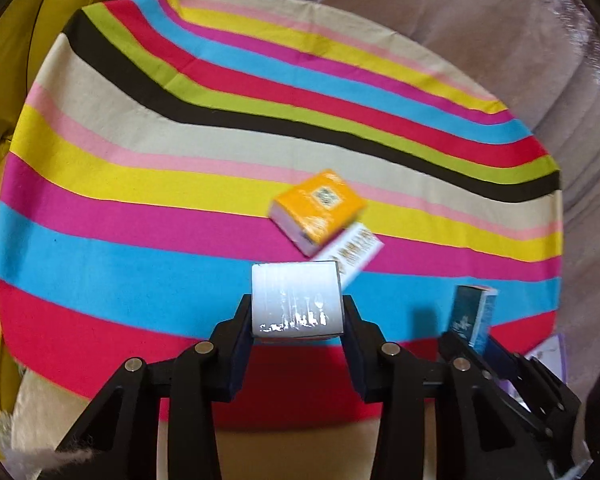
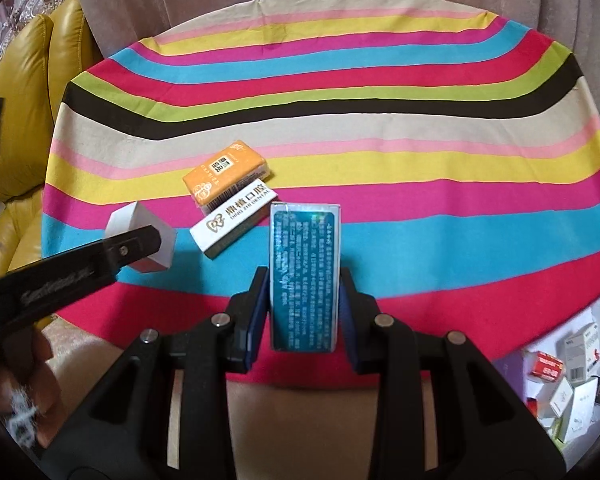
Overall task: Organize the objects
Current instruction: 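Carry both boxes into the purple-rimmed box and open both tools, then move both open tools back to the orange pack and white dental box, then grasp the white dental box with the right tool while the left tool grasps the orange tissue pack, then carry both items into the purple-rimmed box and open both tools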
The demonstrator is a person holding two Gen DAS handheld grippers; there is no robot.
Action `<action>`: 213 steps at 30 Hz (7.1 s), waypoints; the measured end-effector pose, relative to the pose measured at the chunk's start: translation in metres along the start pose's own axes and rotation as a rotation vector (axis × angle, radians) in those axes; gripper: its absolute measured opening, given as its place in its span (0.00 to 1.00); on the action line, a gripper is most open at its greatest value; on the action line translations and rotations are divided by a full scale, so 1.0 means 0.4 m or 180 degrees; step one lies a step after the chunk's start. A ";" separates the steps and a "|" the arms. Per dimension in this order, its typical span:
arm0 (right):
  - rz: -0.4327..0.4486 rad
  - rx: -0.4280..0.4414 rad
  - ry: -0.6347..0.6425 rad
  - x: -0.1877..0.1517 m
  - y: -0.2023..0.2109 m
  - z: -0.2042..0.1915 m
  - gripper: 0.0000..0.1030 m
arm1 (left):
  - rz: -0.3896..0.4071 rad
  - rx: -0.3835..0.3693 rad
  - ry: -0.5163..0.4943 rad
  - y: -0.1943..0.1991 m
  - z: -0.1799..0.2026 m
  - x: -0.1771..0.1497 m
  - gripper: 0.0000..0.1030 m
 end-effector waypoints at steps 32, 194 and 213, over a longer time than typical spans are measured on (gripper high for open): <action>0.0042 -0.0570 -0.0519 -0.222 0.250 0.228 0.36 | -0.0252 -0.0824 -0.0848 0.089 0.354 -0.276 0.41; 0.0412 -0.0968 -0.0123 0.110 -0.010 0.184 0.83 | -0.0306 0.0416 0.1463 -0.257 0.044 0.165 0.95; 0.0361 -0.1003 -0.0373 0.040 0.070 0.258 0.83 | -0.0237 0.0582 0.0700 -0.242 0.160 0.116 0.77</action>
Point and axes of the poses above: each gripper's, at about its wrist camera, not at the fingertips, and y roughly against the way its jaws point, z to its right, x to its top, the point moved 2 cm from there along -y, roughly the way its jaws point, and after that the axes turned 5 degrees about y, right-handed, at the moved point
